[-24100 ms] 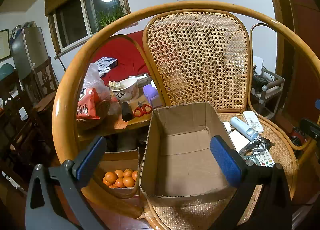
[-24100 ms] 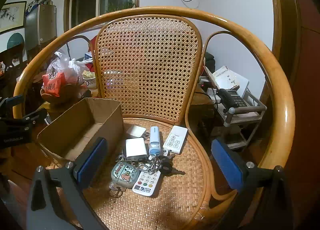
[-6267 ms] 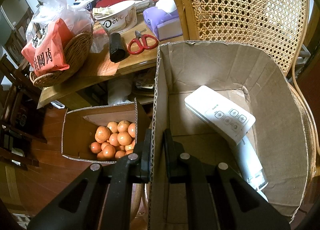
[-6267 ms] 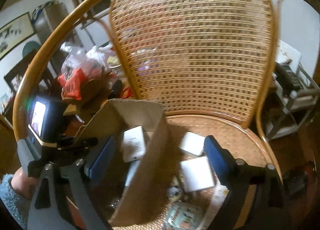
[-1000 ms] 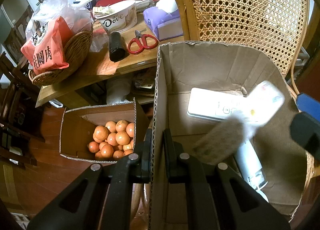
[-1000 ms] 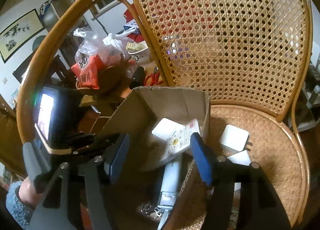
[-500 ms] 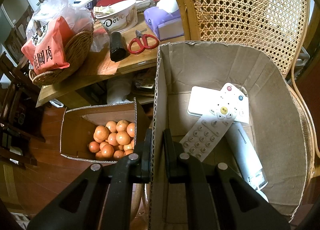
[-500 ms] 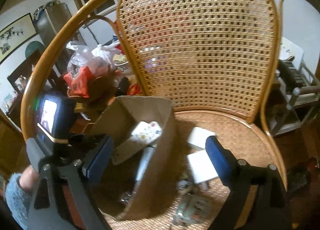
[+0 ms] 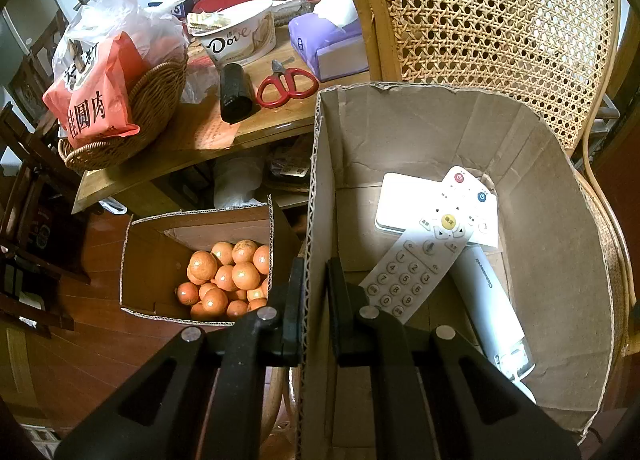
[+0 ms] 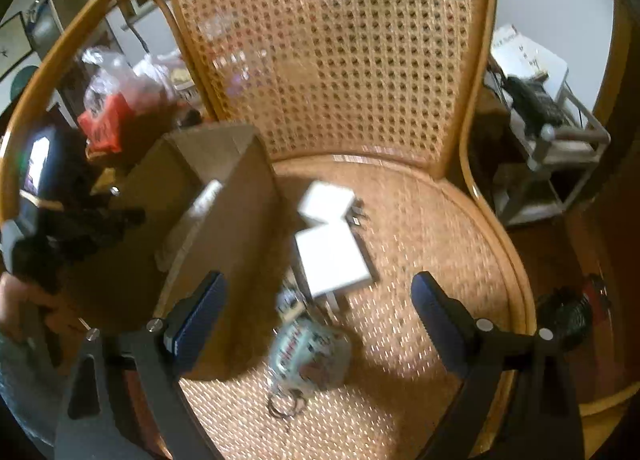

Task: Organize rigid objects
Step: 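Lower the right gripper onto the cartoon-printed case on the seat, then grasp the cartoon-printed case with the right gripper and lift it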

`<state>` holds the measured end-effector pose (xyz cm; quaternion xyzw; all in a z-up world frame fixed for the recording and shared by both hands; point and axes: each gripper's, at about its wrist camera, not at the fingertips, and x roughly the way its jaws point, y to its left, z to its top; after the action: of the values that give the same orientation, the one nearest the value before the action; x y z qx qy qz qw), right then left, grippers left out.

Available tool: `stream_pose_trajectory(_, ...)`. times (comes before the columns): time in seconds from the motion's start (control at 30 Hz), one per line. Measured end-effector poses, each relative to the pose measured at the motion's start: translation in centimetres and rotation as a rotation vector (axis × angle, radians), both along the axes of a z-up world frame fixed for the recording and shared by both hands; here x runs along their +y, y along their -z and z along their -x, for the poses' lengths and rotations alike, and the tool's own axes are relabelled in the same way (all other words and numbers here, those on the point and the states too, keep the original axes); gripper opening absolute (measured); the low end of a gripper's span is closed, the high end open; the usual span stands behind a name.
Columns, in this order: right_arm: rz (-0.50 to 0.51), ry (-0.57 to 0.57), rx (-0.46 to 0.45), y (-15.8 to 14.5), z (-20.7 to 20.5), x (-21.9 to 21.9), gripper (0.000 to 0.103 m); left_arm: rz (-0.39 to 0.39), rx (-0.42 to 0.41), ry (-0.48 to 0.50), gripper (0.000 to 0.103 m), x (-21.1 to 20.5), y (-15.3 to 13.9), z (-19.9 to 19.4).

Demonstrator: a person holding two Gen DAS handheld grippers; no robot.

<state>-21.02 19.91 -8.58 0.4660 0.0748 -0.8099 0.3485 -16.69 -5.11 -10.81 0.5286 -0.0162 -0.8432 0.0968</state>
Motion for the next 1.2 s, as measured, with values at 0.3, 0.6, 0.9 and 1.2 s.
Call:
stream_pose_trajectory(0.3, -0.042, -0.002, -0.15, 3.6, -0.1, 0.0, 0.098, -0.001, 0.0, -0.002, 0.009, -0.1, 0.0, 0.0)
stream_pose_trajectory(0.6, -0.126, -0.009, -0.237, 6.0, 0.0, -0.9, 0.072, 0.011, -0.001, 0.002, 0.009, -0.1, 0.0, -0.1)
stream_pose_trajectory(0.9, -0.135, 0.01, -0.237, 6.3, 0.0, -0.7, 0.063, -0.006, 0.0, -0.004, 0.009, -0.2, 0.0, -0.2)
stream_pose_trajectory(1.2, -0.069, 0.058, -0.157, 3.8, 0.7, 0.5, 0.063, -0.019, -0.002, -0.014, 0.009, -0.3, 0.0, -0.2)
